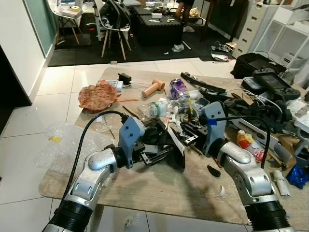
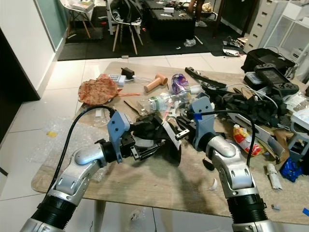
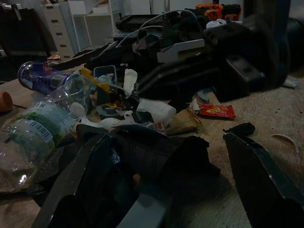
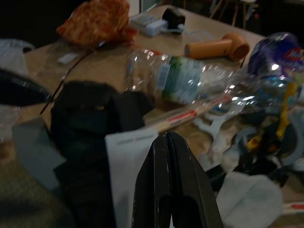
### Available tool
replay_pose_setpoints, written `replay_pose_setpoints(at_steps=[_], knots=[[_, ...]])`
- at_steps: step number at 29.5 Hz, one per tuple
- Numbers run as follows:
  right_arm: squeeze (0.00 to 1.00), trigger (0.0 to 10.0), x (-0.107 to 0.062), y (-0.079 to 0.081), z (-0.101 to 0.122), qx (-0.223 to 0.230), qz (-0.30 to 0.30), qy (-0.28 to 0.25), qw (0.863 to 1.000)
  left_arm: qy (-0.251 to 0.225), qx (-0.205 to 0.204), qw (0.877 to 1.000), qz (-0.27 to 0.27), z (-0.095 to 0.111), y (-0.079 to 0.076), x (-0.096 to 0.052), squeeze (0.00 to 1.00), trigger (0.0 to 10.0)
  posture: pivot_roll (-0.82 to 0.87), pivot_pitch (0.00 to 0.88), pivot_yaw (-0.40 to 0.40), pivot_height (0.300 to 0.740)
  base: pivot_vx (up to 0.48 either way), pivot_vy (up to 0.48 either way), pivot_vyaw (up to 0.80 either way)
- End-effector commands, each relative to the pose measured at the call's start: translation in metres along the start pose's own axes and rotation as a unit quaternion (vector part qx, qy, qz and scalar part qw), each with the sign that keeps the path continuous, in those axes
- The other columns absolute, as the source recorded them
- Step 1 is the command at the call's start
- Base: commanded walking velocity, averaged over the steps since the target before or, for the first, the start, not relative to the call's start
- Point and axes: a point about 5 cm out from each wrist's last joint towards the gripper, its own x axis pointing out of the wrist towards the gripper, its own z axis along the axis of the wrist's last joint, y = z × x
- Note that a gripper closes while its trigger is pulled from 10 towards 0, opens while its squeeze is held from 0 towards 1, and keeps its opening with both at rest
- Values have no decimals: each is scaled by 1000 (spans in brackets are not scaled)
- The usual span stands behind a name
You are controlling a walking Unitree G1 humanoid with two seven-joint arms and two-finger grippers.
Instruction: Picking trash to rubbish bin
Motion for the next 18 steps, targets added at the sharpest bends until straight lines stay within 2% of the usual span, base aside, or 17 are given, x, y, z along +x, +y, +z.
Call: replay_pose_setpoints(at_steps=[1, 5, 6, 7, 8, 13, 18], knots=[[0, 0, -2, 2, -3, -3, 5, 11, 1000, 4, 1, 1000, -1, 0, 1, -2, 0, 10000, -109, 62, -14, 740, 0, 0, 0], [0, 0, -3, 4, -6, 4, 12, 24, 1000, 5, 1, 1000, -1, 0, 1, -2, 0, 10000, -110, 65, -12, 740, 0, 0, 0], [0, 2431, -6, 7, -12, 7, 31, 45, 998, 6, 1, 1000, -2, 0, 1, -2, 0, 10000, -109, 66, -12, 740, 0, 0, 0], [24, 8314, -8, 10, -16, 10, 45, 61, 997, 6, 2, 1000, -2, 0, 1, -2, 0, 10000, -109, 67, -12, 740, 0, 0, 0], [1000, 10000, -10, 10, -21, -17, 45, 79, 996, 5, 2, 1000, -2, 1, 1, -2, 0, 10000, -110, 70, -12, 740, 0, 0, 0], [1000, 10000, -11, 9, -24, -50, 33, 87, 994, 6, 2, 1000, -1, 1, 1, -2, 0, 10000, -110, 75, -10, 740, 0, 0, 0], [1000, 10000, -10, 16, -20, -68, 62, 75, 993, 5, 2, 1000, -1, 1, 2, -2, 0, 10000, -110, 76, -10, 740, 0, 0, 0]])
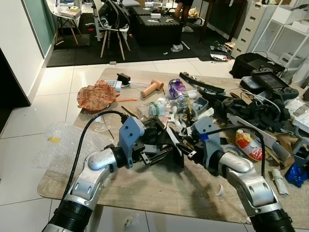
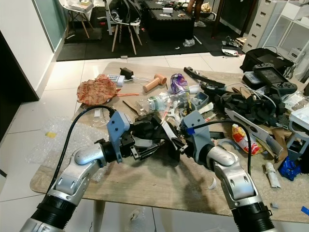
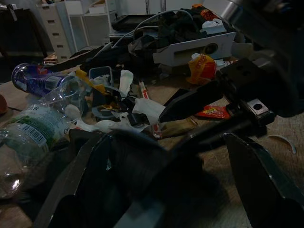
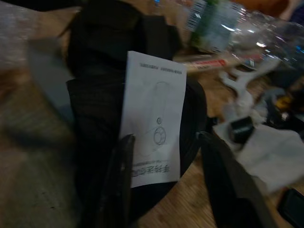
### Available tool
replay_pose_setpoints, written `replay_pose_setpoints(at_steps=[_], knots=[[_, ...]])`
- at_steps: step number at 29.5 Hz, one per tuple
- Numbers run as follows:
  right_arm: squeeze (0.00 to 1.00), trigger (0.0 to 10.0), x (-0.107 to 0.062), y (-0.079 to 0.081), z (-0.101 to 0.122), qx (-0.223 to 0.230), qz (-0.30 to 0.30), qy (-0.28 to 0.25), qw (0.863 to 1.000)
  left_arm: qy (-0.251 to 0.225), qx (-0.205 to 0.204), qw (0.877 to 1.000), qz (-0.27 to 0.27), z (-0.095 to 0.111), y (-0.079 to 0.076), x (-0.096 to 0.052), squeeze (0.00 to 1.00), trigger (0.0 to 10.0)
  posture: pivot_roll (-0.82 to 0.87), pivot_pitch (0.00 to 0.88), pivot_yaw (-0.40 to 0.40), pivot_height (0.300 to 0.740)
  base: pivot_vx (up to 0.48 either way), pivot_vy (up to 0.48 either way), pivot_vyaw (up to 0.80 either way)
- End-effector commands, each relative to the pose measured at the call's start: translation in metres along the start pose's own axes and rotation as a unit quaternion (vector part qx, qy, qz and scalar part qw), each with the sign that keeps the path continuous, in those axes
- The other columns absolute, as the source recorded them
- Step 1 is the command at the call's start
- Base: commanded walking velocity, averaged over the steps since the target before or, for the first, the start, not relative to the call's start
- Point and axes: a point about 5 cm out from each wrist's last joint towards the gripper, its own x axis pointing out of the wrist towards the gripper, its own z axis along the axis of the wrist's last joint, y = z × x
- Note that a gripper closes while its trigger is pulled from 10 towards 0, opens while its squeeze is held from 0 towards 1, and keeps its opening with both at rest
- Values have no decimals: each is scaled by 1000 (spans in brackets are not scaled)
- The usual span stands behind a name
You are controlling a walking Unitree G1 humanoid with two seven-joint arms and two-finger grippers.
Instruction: Picking trash to rubbish bin
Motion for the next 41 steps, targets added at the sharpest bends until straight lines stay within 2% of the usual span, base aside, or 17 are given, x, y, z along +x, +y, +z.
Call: replay_pose_setpoints(at_steps=[1, 6, 11, 17, 23, 29, 30, 31, 32, 35, 39, 41], knots=[[1000, 10000, -1, 4, 2, -25, 13, -2, 1000, 4, 2, 1000, -1, 1, 2, -1, 0, 10000, -110, 76, -10, 740, 0, 0, 0], [1000, 10000, 1, 7, 5, -34, 19, -10, 999, 4, 2, 1000, -1, 1, 2, -1, 0, 10000, -107, 77, -10, 740, 0, 0, 0], [1000, 10000, -2, 18, 24, -20, 70, -62, 995, 4, 2, 1000, 0, 1, 3, -2, 0, 10000, -108, 77, -10, 740, 0, 0, 0], [1000, 10000, -4, 20, 30, -15, 86, -75, 993, 2, 3, 1000, -2, 2, 2, -1, 0, 10000, -110, 75, -9, 740, 0, 0, 0], [1000, 10000, -1, 16, 14, 56, 75, -74, 993, 2, 4, 1000, -2, 2, 2, 0, 0, 10000, -106, 72, -7, 740, 0, 0, 0], [1000, 10000, 1, 15, -9, 38, 70, -31, 996, 2, 4, 1000, -2, 2, 3, 0, 0, 10000, -103, 70, -10, 740, 0, 0, 0], [816, 10000, 2, 15, -14, 39, 64, -21, 997, 3, 6, 1000, -1, 2, 4, -1, 0, 10000, -102, 66, -12, 740, 0, 0, 0], [816, 10000, 2, 15, -14, 39, 64, -21, 997, 3, 6, 1000, -1, 2, 4, -1, 0, 10000, -102, 66, -12, 740, 0, 0, 0], [0, 10000, 4, 14, -19, 56, 58, -20, 997, 3, 6, 1000, 0, 2, 4, -1, 0, 10000, -102, 66, -12, 740, 0, 0, 0], [0, 10000, 5, 14, -25, 77, 53, -23, 995, 3, 6, 1000, -1, 1, 3, -1, 0, 10000, -103, 63, -11, 740, 0, 0, 0], [0, 10000, 6, 14, -31, 84, 49, -19, 995, 3, 7, 1000, -2, 1, 3, -1, 0, 10000, -101, 62, -14, 740, 0, 0, 0], [0, 10000, 6, 12, -32, 104, 36, -21, 994, 3, 8, 1000, -2, 2, 3, 0, 0, 10000, -101, 61, -14, 740, 0, 0, 0]])
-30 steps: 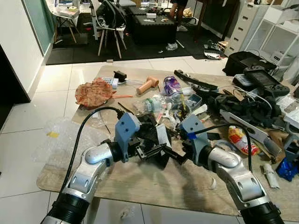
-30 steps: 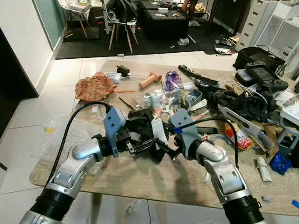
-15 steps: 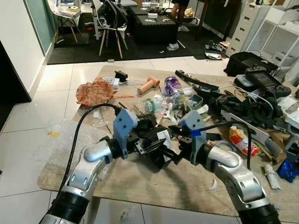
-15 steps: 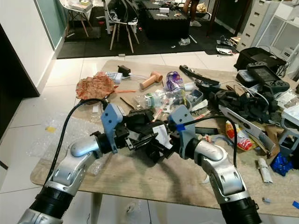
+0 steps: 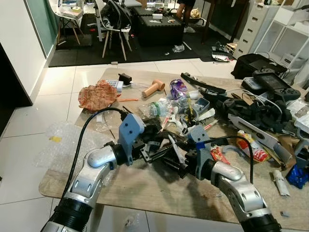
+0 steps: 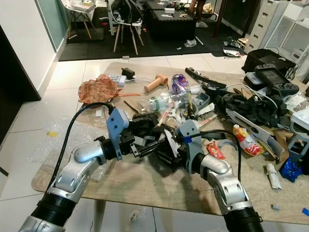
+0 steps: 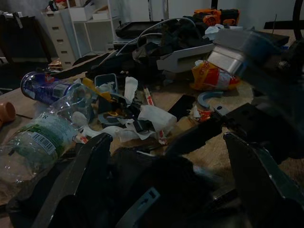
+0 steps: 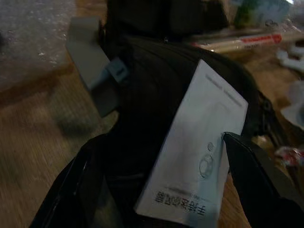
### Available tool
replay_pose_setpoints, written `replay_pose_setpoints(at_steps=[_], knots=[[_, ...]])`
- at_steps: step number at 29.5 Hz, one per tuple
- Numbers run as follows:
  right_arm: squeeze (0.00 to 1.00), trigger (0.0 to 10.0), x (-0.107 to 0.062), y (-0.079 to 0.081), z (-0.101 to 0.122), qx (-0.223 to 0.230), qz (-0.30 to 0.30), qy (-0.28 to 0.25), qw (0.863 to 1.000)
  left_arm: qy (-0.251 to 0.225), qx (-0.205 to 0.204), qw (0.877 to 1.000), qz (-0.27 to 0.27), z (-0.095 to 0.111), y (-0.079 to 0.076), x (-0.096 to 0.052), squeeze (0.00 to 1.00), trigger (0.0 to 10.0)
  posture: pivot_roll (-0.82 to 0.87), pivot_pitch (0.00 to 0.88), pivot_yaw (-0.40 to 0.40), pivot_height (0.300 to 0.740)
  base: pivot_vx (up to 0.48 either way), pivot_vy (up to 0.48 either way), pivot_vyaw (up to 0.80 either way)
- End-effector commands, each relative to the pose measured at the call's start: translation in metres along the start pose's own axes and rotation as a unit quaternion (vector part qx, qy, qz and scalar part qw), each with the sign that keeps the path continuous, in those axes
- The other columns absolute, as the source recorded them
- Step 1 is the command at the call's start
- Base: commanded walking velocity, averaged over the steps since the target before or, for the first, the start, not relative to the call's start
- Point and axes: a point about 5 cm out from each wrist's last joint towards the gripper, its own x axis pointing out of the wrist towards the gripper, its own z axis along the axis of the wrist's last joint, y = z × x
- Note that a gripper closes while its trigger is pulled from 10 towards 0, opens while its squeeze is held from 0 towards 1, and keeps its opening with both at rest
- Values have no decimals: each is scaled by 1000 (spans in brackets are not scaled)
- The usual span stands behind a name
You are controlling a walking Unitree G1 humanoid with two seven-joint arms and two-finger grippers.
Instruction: Picking trash to rubbish bin
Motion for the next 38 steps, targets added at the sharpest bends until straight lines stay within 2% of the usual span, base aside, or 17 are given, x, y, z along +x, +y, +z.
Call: replay_pose_setpoints(at_steps=[1, 6, 7, 8, 9, 20, 25, 26, 28, 31, 36, 38], knots=[[0, 10000, -3, -3, -3, 24, -16, -3, 1000, 12, -1, 1000, -4, -5, 0, -2, 0, 10000, -101, 61, -14, 740, 0, 0, 0], [0, 10000, -3, -8, -7, 46, -40, 0, 998, 13, -1, 1000, -6, -5, -1, -2, 0, 10000, -106, 58, -7, 740, 0, 0, 0], [0, 4667, -3, -9, -9, 51, -47, 1, 998, 13, -1, 1000, -7, -5, -1, -2, 0, 10000, -107, 57, -7, 740, 0, 0, 0], [0, 2824, -3, -9, -9, 53, -50, 2, 997, 13, -1, 1000, -8, -5, -1, -2, 0, 10000, -107, 57, -7, 740, 0, 0, 0], [0, 0, -3, -10, -10, 53, -51, 2, 997, 13, -1, 1000, -8, -5, -1, -1, 0, 10000, -107, 57, -7, 740, 0, 0, 0], [0, 0, -3, -12, -7, 49, -59, -6, 997, 12, -2, 1000, -5, -5, -1, -2, 0, 10000, -107, 62, -13, 740, 0, 0, 0], [0, 0, -6, -15, 7, 44, -62, -28, 997, 10, -2, 1000, -3, -5, 0, -2, 0, 10000, -106, 62, -13, 740, 0, 0, 0], [0, 0, -6, -14, 23, 27, -59, -49, 997, 10, -2, 1000, -3, -4, 0, -2, 0, 10000, -105, 63, -13, 740, 0, 0, 0], [0, 0, -7, -14, 31, 21, -58, -58, 996, 9, -3, 1000, -2, -4, 0, -2, 0, 10000, -105, 63, -13, 740, 0, 0, 0], [0, 0, -9, -8, 63, 5, -65, -95, 993, 9, -4, 1000, 0, -4, 1, -2, 0, 10000, -108, 65, -15, 740, 0, 0, 0], [0, 0, -11, -3, 85, -1, -67, -121, 990, 9, -5, 1000, -1, -4, 1, -3, 0, 10000, -112, 67, -13, 740, 0, 0, 0], [0, 0, -11, -3, 86, -2, -66, -122, 990, 9, -5, 1000, -1, -4, 0, -3, 0, 10000, -112, 66, -13, 740, 0, 0, 0]])
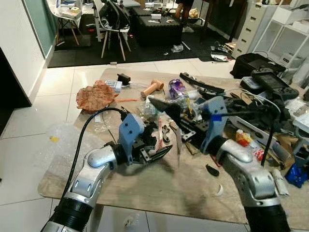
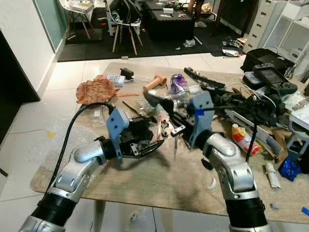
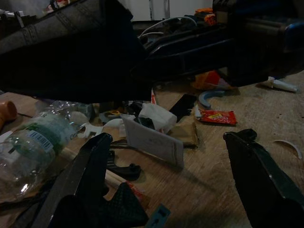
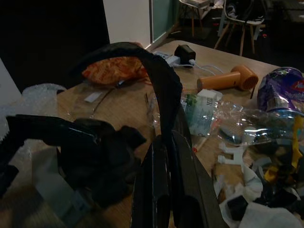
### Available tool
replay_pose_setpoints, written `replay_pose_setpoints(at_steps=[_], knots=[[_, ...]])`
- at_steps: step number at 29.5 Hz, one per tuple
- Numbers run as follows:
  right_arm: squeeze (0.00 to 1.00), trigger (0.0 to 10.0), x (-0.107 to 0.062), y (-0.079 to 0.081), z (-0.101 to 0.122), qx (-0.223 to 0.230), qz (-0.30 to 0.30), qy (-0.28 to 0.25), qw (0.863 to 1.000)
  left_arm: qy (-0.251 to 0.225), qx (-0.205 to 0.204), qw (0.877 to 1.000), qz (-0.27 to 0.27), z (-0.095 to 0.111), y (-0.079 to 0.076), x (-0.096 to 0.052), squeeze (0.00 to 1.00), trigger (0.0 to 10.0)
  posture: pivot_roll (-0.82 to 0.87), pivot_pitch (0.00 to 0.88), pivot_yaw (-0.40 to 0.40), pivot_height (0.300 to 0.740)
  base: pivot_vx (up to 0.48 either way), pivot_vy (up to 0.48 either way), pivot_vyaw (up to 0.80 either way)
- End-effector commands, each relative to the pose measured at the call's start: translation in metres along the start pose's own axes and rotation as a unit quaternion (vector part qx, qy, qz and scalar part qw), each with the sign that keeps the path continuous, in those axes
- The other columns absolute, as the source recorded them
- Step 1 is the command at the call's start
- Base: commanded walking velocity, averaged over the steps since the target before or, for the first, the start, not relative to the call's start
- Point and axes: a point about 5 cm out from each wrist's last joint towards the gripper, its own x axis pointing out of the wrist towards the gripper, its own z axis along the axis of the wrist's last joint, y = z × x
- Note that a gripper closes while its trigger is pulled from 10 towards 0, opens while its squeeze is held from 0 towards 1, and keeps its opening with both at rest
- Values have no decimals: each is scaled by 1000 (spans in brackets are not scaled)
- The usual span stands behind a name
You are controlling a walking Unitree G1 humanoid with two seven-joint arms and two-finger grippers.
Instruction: Picking trash to rubbish bin
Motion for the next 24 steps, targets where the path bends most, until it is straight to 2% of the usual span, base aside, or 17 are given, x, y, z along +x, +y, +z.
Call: replay_pose_setpoints(at_steps=[1, 6, 10, 14, 15, 16, 19, 20, 21, 23, 24], knots=[[0, 0, -1, 0, 3, 4, -2, -3, 1000, 8, -4, 1000, -1, -4, 0, -2, 0, 10000, -111, 68, -14, 740, 0, 0, 0], [0, 0, -1, -1, 5, -2, -11, -6, 1000, 6, -3, 1000, -1, -3, 0, -1, 0, 10000, -112, 69, -14, 740, 0, 0, 0], [0, 0, -3, -8, 12, -22, -55, -34, 998, 5, 4, 1000, 14, -3, 3, -2, 0, 10000, -114, 69, -15, 740, 0, 0, 0], [0, 0, -9, -20, 18, -49, -152, -89, 983, -3, 38, 994, 100, 1, 19, -5, 0, 10000, -111, 70, -16, 740, 0, 0, 0], [0, 0, -9, -20, 18, -49, -152, -89, 983, -3, 38, 994, 100, 1, 19, -5, 0, 10000, -111, 70, -16, 740, 0, 0, 0], [0, 0, -11, -20, 19, -56, -164, -97, 980, 0, 48, 988, 149, 1, 28, -8, 0, 10000, -109, 69, -17, 740, 0, 0, 0], [0, 0, -11, -19, 19, -57, -164, -97, 980, 3, 50, 985, 163, 1, 30, -10, 0, 10000, -109, 69, -17, 740, 0, 0, 0], [0, 10000, -11, -18, 18, -78, -168, -91, 979, -3, 52, 980, 190, 3, 35, -13, 0, 10000, -111, 65, -18, 740, 0, 0, 0], [0, 10000, -11, -18, 18, -78, -168, -91, 979, -3, 52, 980, 190, 3, 35, -13, 0, 10000, -111, 65, -18, 740, 0, 0, 0], [0, 10000, -11, -15, 15, -113, -176, -87, 974, -18, 47, 970, 238, 5, 41, -18, 0, 10000, -111, 59, -21, 740, 0, 0, 0], [0, 10000, -10, -13, 14, -130, -179, -88, 971, -25, 33, 965, 259, 5, 43, -20, 0, 10000, -111, 57, -22, 740, 0, 0, 0]])
